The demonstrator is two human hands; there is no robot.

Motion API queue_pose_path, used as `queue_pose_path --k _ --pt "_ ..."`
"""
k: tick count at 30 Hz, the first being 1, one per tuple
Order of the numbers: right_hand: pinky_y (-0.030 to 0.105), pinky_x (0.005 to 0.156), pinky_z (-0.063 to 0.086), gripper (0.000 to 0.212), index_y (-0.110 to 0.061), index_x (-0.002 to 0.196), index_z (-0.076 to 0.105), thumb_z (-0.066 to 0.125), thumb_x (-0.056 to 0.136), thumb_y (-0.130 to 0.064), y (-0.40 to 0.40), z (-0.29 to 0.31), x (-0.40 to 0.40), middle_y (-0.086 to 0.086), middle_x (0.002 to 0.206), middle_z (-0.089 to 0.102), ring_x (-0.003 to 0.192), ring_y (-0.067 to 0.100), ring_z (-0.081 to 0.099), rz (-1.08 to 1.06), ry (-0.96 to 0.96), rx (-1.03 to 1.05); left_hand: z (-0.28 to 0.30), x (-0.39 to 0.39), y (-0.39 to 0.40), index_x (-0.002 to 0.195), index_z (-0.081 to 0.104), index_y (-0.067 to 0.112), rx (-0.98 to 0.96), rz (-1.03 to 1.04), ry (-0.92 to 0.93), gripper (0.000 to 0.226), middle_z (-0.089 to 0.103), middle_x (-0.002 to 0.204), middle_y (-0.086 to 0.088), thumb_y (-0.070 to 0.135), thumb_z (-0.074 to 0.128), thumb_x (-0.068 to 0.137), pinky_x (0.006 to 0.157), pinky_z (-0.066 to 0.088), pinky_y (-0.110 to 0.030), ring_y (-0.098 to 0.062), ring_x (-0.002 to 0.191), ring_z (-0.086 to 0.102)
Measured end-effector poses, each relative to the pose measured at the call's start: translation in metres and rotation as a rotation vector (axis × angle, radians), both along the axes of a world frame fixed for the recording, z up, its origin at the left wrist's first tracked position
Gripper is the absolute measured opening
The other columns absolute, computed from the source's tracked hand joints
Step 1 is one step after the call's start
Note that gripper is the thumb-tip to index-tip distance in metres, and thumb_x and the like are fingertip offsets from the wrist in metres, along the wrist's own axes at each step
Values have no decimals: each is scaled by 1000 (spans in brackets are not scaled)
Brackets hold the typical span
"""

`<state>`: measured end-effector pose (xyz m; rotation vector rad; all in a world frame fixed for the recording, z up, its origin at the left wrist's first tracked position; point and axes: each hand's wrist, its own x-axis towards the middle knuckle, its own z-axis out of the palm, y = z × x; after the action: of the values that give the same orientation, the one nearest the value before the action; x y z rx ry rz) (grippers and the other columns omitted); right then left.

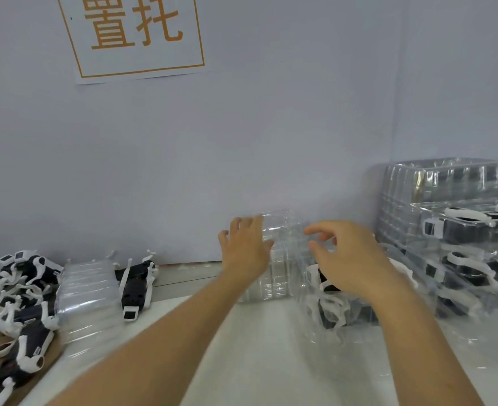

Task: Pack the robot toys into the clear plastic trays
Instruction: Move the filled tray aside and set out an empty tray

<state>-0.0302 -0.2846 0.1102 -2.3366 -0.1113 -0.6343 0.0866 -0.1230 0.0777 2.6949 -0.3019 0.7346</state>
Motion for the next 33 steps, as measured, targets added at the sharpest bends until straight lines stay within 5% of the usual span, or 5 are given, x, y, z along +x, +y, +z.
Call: queue_pose_path --k 7,14,19,27,33 --pt "17 85 33 27 -27 121 66 58 97 -20 18 2 1 -16 98 53 90 -1 47 60 -62 14 42 11 24 103 65 16 -369 -121 -181 15 65 81 12 5 58 96 81 35 -21 -8 88 61" --pt "2 73 41 30 -30 126 61 58 96 -35 40 14 -5 -19 105 63 95 -6 59 152 -155 289 59 -59 38 100 59 15 -1098 -346 -171 7 67 86 -3 11 53 101 73 50 -13 -9 74 67" --pt "10 68 51 8 -26 96 75 67 93 -25 71 24 -12 -14 82 75 76 1 71 333 -183 444 32 -111 53 102 63 6 -1112 -500 28 7 69 77 -12 6 56 99 72 56 -23 -17 70 68" --pt "18 56 53 26 -11 90 72 49 103 -9 90 15 -8 1 67 74 60 9 68 347 117 719 28 -128 91 87 68 8 -1077 -499 145 13 70 67 -8 20 69 92 57 52 -25 -20 57 65" --pt "18 41 39 27 -6 100 66 40 105 -10 97 12 -5 -2 53 50 44 8 42 399 390 1148 23 -119 127 115 58 32 -942 44 3 32 54 119 8 44 69 88 99 45 -39 -16 116 52"
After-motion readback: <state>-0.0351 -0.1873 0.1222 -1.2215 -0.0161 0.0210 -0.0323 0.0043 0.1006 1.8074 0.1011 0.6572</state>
